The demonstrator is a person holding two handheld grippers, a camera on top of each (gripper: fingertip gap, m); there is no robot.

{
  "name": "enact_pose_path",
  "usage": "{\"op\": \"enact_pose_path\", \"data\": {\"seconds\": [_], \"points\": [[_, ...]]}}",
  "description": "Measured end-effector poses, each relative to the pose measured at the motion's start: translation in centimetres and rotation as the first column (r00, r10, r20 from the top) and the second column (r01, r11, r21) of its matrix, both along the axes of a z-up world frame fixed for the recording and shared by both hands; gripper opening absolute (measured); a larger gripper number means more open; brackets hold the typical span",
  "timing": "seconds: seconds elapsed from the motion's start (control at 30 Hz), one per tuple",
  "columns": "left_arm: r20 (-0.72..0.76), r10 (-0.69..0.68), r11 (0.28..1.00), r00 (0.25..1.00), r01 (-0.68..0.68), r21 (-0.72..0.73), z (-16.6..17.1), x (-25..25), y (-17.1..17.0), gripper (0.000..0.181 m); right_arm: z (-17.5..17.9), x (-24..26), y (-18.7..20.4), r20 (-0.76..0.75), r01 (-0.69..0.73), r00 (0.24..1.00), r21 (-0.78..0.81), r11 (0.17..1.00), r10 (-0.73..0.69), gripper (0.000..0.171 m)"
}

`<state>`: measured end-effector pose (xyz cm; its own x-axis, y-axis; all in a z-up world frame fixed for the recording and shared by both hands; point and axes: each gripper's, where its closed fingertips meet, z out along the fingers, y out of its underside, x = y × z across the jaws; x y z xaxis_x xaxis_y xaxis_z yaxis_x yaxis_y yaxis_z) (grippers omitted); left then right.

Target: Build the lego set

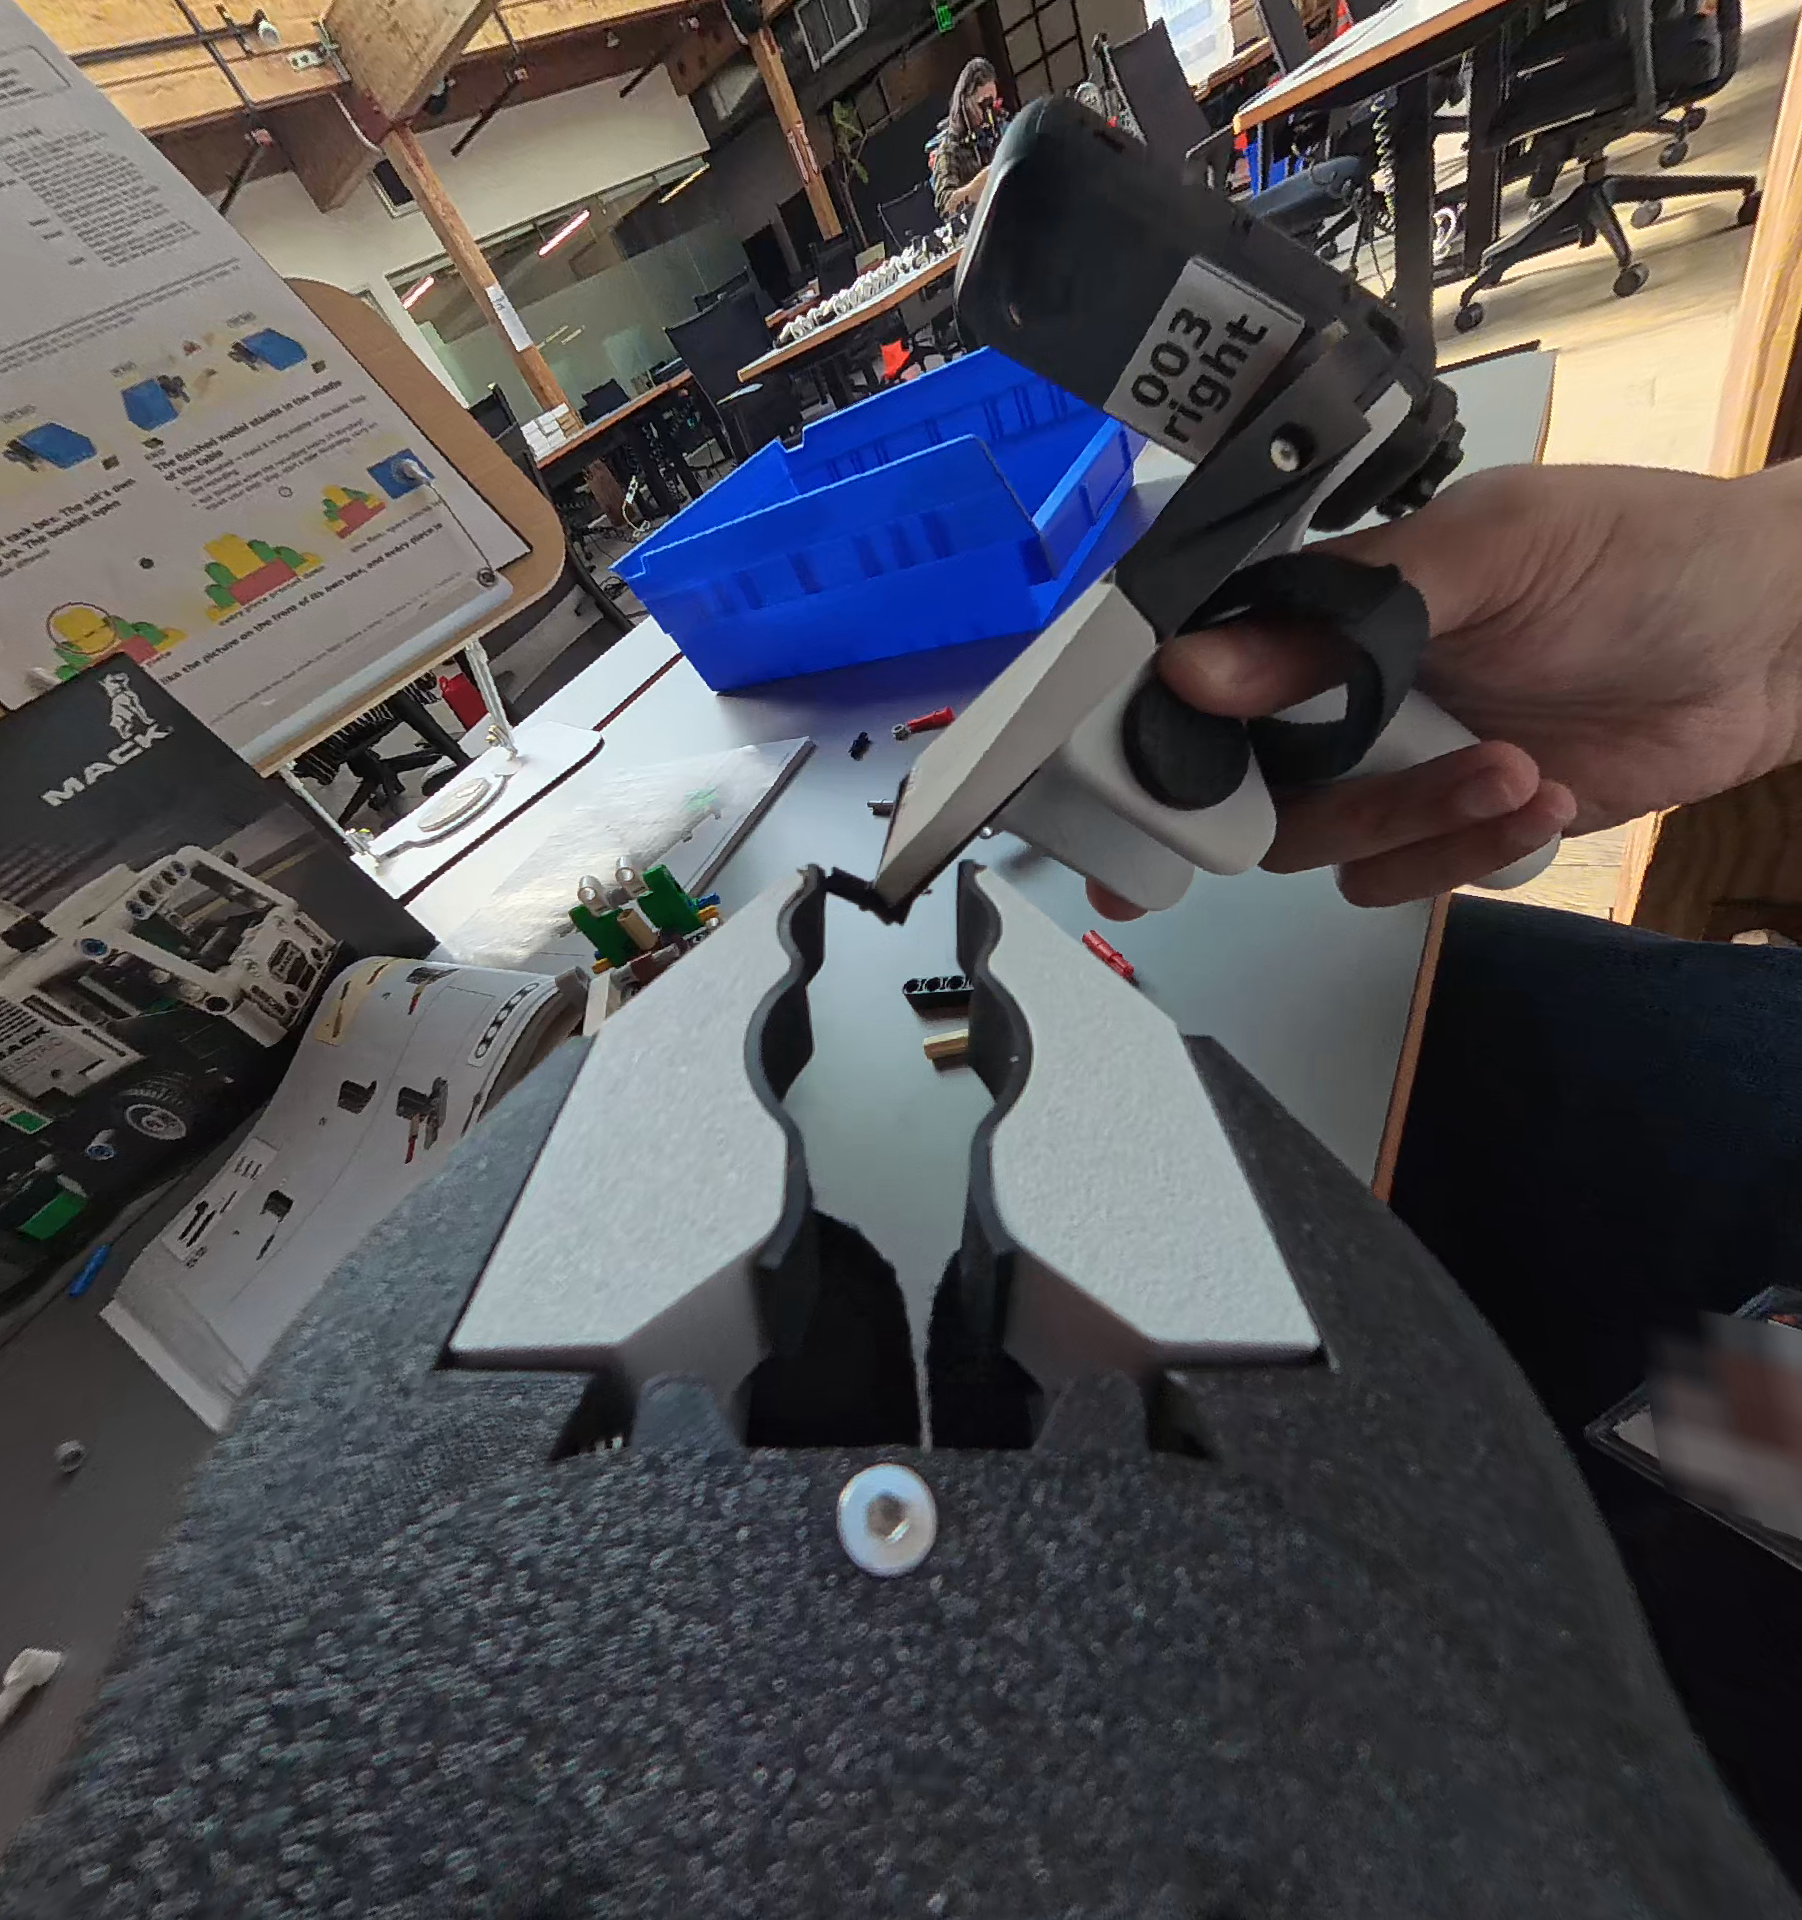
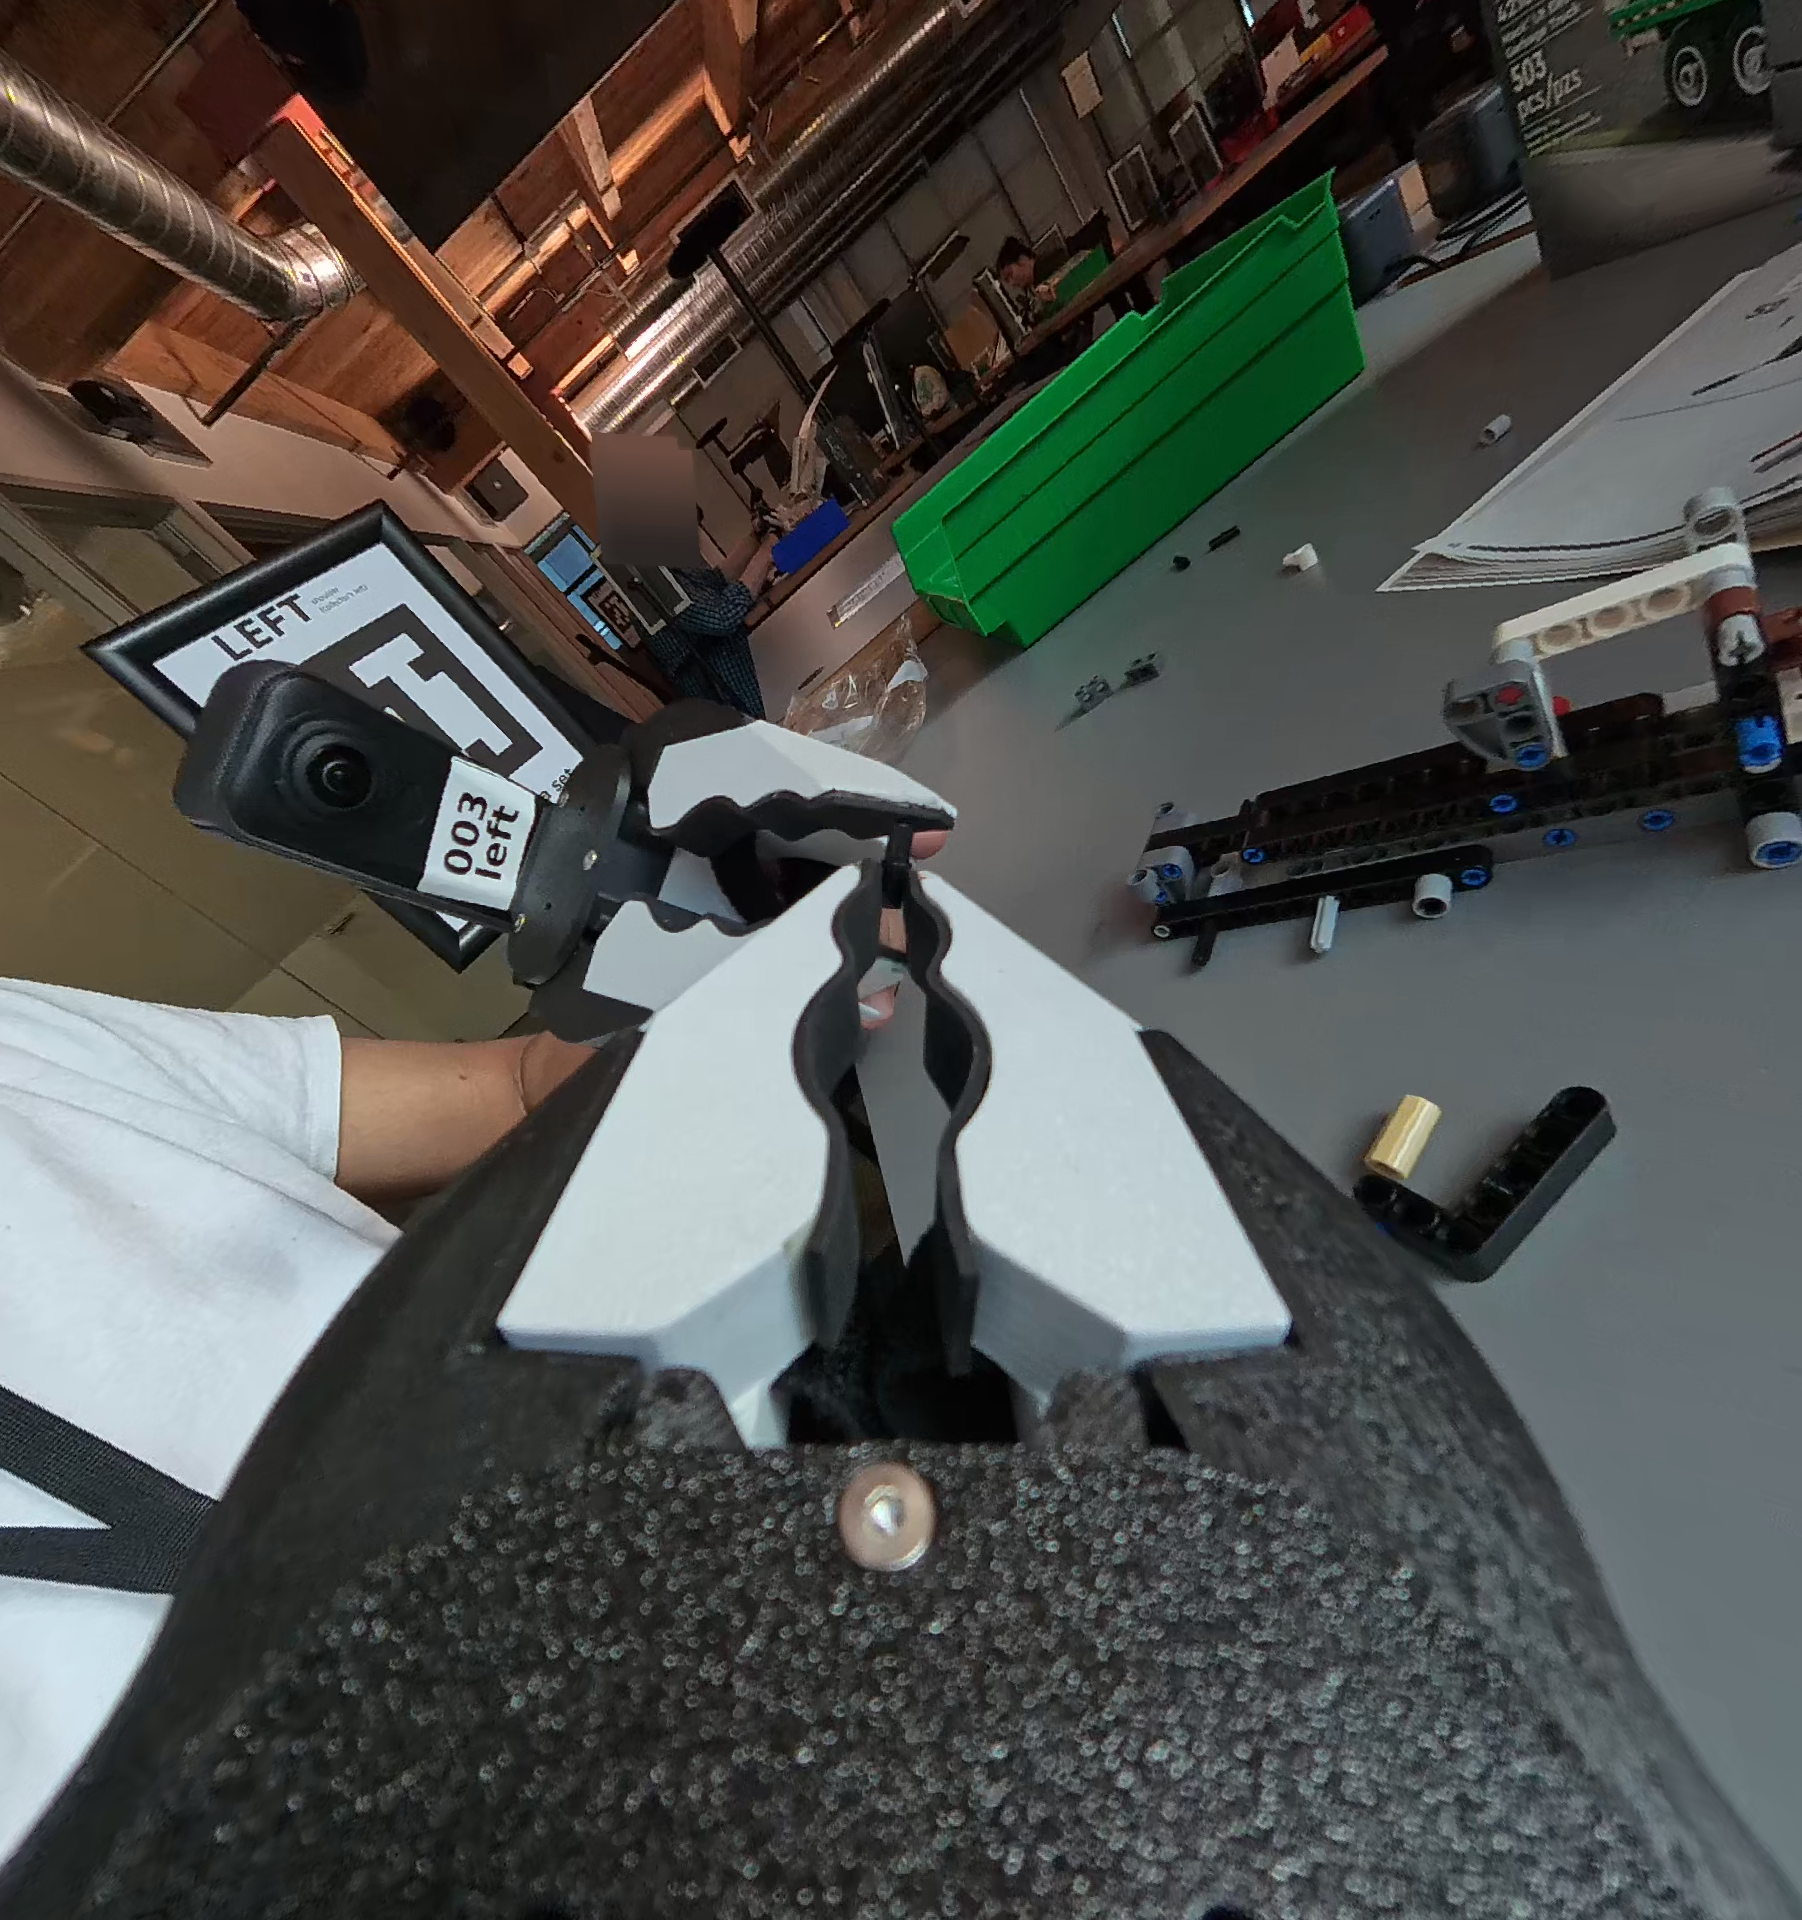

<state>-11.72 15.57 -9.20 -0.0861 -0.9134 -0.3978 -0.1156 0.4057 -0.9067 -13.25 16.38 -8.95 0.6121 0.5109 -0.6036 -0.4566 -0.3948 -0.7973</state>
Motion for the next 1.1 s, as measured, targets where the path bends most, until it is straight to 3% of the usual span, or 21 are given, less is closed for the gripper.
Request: {"op": "enact_pose_path", "data": {"seconds": [0.13,0.47,0.57,0.77,1.1], "points": [[0.003,-0.052,0.999,0.999,0.052,0.004,0.1,-0.1,-0.8,0.023,-0.1,-0.9,-0.1,0.018,-0.027,0.999,0.001,1.0,0.027,0.0],[-0.068,-0.008,0.998,0.998,0.012,0.056,-1.3,0.1,0.9,0.007,-0.3,1.1,0.0,0.057,0.032,0.998,0.003,0.999,-0.032,0.0],[-0.167,0.051,0.998,0.985,-0.043,0.05,-2.7,-0.3,3.3,0.01,-1.5,3.2,0.2,0.179,0.15,0.973,-0.028,0.988,-0.143,0.0],[-0.356,0.115,0.992,0.928,-0.123,0.002,-6.1,-3.6,5.5,0.014,-3.4,6.9,-1.4,0.491,0.32,0.82,0.034,0.947,-0.295,0.001],[-0.48,0.164,0.971,0.862,-0.228,-0.077,-8.7,-7.0,7.5,0.02,-4.9,4.8,-3.0,0.434,0.256,0.874,-0.029,0.966,-0.219,0.008]]}}
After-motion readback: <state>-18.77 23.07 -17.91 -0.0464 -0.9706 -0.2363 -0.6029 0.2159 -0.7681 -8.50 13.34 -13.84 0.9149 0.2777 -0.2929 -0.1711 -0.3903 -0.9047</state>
